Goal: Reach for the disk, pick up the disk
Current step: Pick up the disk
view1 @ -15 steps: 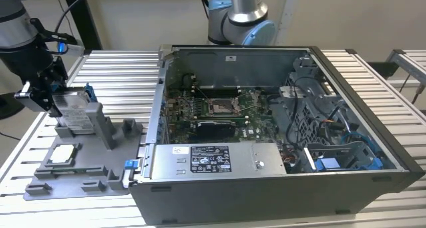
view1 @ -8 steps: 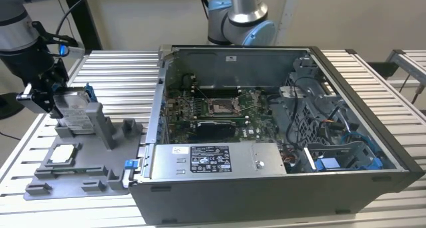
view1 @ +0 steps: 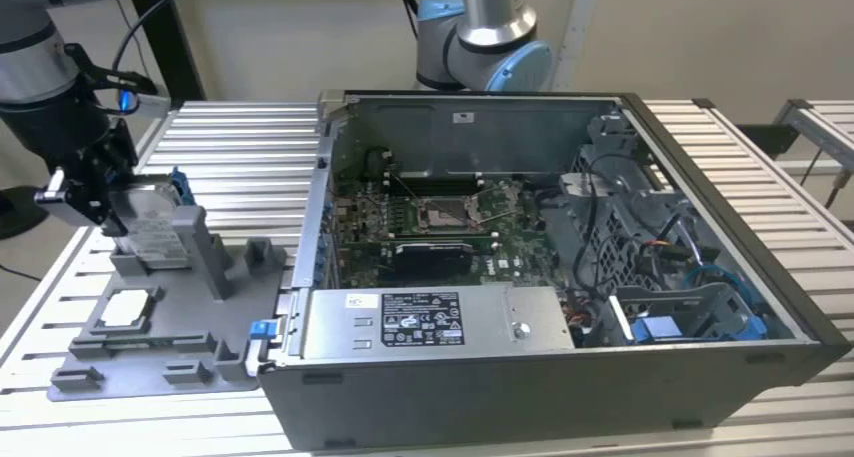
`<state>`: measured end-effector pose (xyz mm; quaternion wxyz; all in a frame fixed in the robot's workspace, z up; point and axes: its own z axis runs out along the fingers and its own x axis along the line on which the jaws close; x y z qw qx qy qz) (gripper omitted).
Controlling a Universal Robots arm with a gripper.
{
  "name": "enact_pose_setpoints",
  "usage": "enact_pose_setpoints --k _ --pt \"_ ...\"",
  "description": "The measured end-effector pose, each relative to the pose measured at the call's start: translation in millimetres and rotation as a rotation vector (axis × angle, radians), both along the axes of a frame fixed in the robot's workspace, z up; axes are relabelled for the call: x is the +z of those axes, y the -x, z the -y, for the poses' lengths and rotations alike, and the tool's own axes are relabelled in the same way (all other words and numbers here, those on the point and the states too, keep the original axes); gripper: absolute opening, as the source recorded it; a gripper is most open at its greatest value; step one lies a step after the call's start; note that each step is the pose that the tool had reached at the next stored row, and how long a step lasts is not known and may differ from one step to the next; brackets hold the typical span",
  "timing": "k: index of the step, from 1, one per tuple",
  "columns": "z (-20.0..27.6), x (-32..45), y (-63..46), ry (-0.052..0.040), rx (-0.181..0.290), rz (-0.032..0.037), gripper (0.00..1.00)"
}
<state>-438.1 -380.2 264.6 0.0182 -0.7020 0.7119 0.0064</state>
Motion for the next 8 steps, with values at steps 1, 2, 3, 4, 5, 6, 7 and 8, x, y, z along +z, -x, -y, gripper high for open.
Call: enact_pose_setpoints --k 1,2,3,4,5,6,7,8 --pt "0.0 -0.1 0.0 0.0 0.0 0.0 0.0" --pt "0.0 -0.1 0.0 0.0 0.0 0.0 0.0" --pt "0.0 -0.2 0.0 0.0 0.0 0.0 0.0" --pt "0.0 -0.2 0.0 0.0001 0.0 -0.0001 0.0" --pt "0.0 -0.3 0.0 0.0 0.0 -0.0001 0.0" --pt "0.0 -0.4 0.0 0.0 0.0 0.0 0.0" --pt "0.0 -0.5 0.0 0.0 0.0 0.0 0.0" --pt "0.0 -0.6 0.0 0.0 0.0 0.0 0.0"
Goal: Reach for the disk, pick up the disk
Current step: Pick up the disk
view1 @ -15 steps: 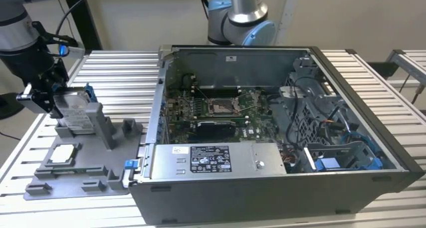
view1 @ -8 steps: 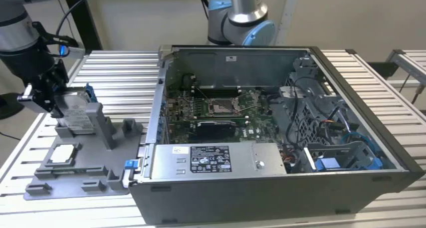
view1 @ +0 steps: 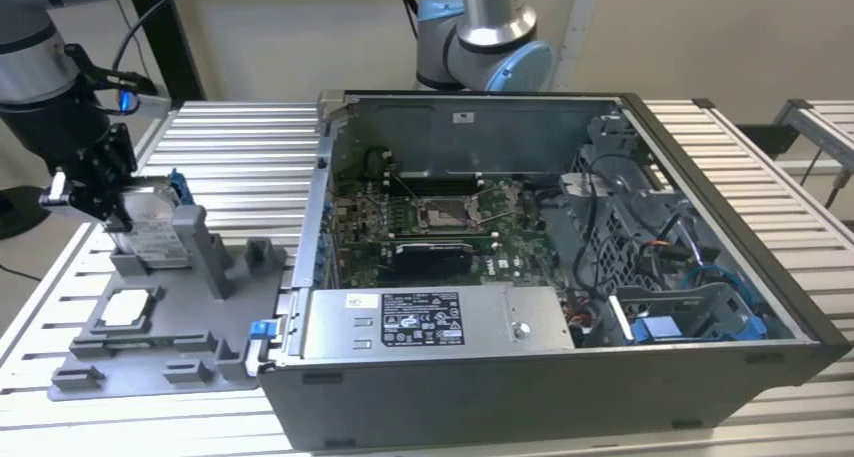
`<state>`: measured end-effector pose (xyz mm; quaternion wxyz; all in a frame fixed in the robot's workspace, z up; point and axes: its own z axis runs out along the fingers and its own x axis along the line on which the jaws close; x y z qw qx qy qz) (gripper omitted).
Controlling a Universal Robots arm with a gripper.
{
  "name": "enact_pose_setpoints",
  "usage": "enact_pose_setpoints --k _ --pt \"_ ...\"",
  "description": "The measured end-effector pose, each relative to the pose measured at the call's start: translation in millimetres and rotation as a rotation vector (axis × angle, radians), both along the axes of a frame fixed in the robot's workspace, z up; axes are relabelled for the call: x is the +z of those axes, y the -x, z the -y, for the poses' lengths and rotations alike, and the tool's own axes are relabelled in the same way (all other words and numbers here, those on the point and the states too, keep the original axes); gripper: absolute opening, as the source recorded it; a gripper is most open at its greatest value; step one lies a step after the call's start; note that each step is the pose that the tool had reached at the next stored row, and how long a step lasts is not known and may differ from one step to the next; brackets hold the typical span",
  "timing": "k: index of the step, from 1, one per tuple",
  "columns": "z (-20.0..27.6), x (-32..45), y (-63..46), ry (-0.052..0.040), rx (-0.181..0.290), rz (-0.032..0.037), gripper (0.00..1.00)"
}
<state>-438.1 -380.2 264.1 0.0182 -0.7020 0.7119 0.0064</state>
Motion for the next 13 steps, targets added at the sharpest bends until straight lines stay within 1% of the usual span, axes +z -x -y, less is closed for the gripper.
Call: enact_pose_setpoints --k 13 --pt "0.0 -0.9 0.0 0.0 0.0 0.0 0.0"
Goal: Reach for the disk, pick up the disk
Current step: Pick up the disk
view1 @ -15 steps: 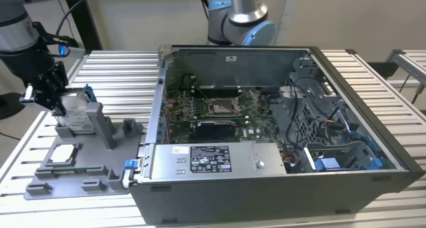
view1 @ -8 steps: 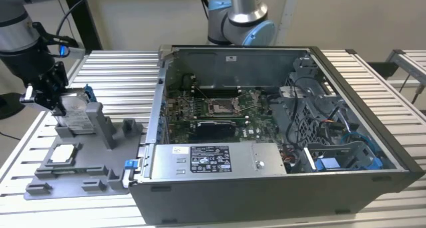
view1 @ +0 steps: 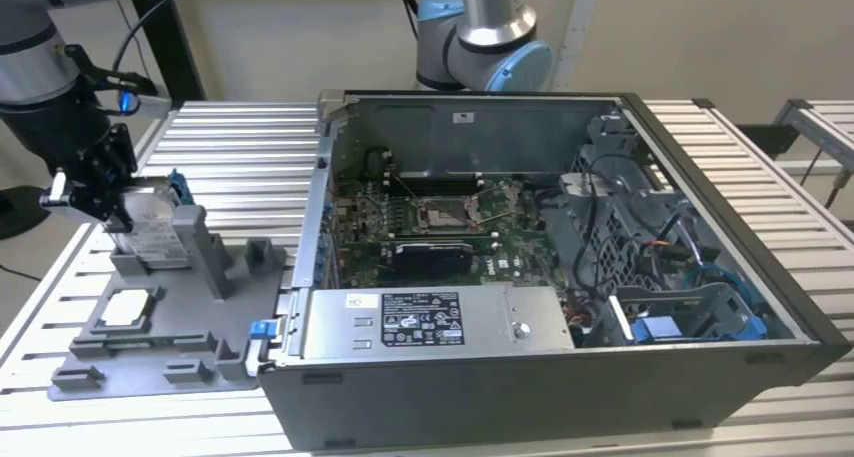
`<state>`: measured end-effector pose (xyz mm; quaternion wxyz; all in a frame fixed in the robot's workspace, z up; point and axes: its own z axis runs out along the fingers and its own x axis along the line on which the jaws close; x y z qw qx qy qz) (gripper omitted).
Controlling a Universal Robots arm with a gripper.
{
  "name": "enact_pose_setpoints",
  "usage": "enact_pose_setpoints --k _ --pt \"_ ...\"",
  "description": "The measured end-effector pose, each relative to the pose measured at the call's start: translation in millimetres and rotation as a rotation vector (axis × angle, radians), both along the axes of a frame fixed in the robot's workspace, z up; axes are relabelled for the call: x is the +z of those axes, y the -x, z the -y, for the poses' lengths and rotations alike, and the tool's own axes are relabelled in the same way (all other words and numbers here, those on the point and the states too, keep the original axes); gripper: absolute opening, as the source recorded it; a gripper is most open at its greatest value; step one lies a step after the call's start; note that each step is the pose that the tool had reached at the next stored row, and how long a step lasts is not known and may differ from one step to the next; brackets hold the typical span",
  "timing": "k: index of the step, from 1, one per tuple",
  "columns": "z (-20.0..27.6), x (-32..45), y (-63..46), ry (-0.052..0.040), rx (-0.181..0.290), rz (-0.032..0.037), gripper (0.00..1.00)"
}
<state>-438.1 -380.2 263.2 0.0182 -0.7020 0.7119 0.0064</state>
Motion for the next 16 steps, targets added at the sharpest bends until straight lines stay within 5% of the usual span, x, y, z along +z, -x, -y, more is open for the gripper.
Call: enact_pose_setpoints --k 16 --pt "0.0 16.7 0.0 -0.0003 -0.001 0.0004 0.0"
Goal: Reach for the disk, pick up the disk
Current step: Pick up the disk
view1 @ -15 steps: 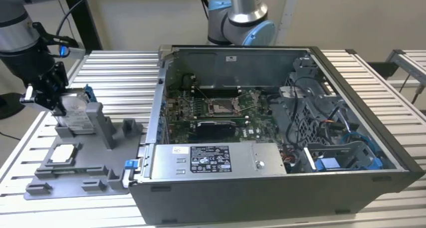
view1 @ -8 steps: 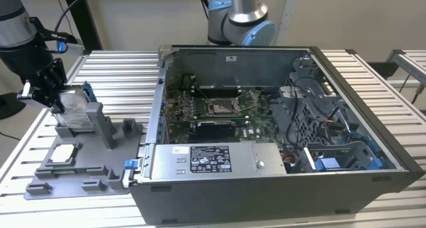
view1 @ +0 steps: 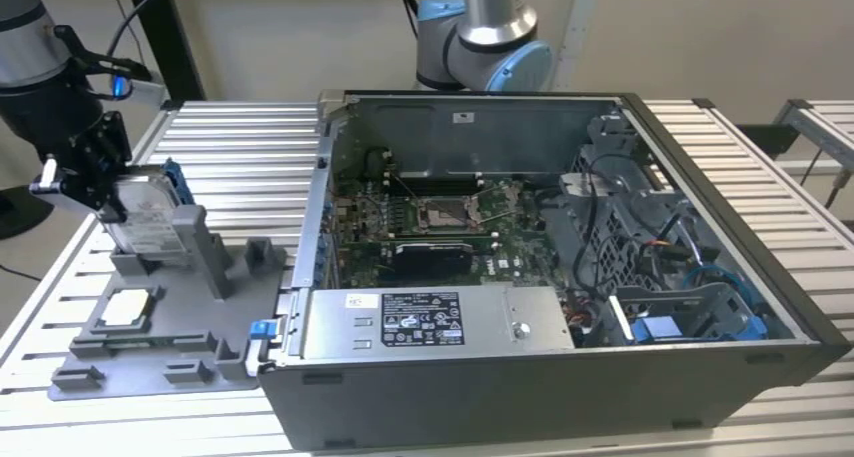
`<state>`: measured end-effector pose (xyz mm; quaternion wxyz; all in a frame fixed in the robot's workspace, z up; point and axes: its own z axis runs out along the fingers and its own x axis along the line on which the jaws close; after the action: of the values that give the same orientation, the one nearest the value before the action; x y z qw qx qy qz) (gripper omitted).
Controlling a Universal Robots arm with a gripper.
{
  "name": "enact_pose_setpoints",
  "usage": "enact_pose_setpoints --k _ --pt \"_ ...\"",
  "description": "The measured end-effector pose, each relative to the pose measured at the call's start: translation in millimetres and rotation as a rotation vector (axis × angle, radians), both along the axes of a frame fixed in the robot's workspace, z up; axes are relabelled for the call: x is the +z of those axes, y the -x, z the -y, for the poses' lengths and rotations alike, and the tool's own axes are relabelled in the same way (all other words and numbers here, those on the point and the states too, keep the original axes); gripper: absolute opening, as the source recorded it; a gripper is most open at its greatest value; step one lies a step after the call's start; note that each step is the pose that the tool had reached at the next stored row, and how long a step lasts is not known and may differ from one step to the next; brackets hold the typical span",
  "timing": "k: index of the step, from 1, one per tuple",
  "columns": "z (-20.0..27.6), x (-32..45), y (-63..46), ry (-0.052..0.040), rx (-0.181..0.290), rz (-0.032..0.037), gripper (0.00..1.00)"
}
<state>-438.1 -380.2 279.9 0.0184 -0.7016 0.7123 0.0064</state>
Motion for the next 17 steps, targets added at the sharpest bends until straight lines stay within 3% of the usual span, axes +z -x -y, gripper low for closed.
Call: enact_pose_setpoints --k 12,17 --pt "0.0 1.1 0.0 0.0002 0.0 -0.0004 0.0" --pt "0.0 4.9 0.0 0.0003 0.0 -0.0006 0.0"
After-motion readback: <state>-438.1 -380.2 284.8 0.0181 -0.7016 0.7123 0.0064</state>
